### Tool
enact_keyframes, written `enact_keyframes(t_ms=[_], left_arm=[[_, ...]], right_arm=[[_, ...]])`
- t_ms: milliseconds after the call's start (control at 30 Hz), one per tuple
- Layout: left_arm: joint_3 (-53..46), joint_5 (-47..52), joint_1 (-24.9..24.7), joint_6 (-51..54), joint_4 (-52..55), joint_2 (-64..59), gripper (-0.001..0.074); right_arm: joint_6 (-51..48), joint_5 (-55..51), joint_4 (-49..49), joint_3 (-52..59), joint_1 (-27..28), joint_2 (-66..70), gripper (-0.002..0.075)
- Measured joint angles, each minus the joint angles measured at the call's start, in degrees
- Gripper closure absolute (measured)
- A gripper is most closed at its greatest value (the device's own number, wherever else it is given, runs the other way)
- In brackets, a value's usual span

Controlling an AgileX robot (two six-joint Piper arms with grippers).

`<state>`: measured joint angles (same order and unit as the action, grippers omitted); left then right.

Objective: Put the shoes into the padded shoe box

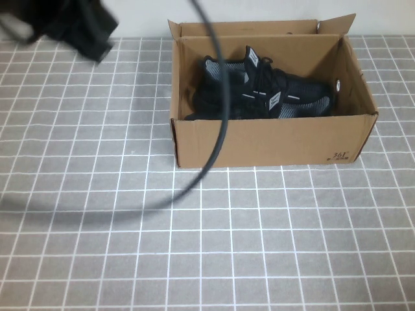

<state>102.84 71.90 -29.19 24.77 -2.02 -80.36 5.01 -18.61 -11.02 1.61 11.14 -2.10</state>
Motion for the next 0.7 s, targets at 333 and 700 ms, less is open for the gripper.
enact_keyframes(t_ms=[333, 700], left_arm=[[-29.78, -5.35, 0.09, -0.22, -5.9, 25.5, 0.0733], [-48.89, -7.84, 0.09, -7.3, -7.56, 48.81, 0.0733]], right_arm=[[0.0, 0.0, 0.0, 0.0, 0.0, 0.0, 0.0732], [0.0, 0.0, 0.0, 0.0, 0.0, 0.0, 0.0732]])
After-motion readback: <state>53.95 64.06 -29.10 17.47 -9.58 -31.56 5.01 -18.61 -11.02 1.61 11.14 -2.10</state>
